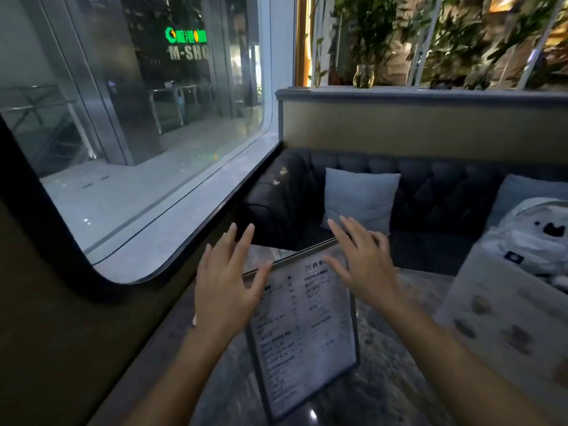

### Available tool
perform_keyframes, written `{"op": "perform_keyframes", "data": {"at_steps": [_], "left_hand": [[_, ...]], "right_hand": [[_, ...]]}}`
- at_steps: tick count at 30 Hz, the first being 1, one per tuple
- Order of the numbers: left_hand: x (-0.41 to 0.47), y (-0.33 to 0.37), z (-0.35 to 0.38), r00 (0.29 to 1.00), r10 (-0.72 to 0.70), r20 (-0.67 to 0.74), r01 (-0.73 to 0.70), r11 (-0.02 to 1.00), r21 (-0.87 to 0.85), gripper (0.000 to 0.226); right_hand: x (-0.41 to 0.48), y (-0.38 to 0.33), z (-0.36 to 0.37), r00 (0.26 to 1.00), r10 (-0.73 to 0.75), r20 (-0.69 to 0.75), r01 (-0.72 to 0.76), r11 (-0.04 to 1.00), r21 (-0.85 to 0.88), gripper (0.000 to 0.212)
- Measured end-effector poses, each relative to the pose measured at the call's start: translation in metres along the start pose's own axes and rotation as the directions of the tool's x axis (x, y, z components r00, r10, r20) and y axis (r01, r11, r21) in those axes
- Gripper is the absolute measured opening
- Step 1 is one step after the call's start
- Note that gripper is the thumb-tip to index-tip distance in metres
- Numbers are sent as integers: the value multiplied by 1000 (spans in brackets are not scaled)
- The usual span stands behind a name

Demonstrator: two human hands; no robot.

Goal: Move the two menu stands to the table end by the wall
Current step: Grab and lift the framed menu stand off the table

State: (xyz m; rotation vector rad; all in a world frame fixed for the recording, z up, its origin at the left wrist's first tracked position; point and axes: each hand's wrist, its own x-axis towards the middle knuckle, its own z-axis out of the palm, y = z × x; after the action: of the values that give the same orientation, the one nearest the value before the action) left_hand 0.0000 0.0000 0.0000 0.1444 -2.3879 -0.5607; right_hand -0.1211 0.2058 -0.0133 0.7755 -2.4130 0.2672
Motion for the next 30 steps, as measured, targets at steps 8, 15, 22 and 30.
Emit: {"op": "perform_keyframes", "data": {"at_steps": [8, 15, 22, 30], "left_hand": [[-8, -7, 10, 999, 46, -12, -46, 999, 24, 36], [-2, 1, 4, 1000, 14, 11, -14, 1000, 15, 37], [8, 4, 5, 999, -9, 40, 7, 998, 64, 29], [30, 13, 15, 993, -41, 107, 33, 997, 77, 22]], "right_hand": [[7, 2, 2, 998, 56, 3, -56, 992, 111, 47], [15, 7, -12, 996, 69, 59, -84, 954, 287, 35], [14, 7, -14, 985, 171, 40, -174, 928, 330, 25], [4, 15, -33, 973, 231, 22, -228, 936, 266, 24]]}}
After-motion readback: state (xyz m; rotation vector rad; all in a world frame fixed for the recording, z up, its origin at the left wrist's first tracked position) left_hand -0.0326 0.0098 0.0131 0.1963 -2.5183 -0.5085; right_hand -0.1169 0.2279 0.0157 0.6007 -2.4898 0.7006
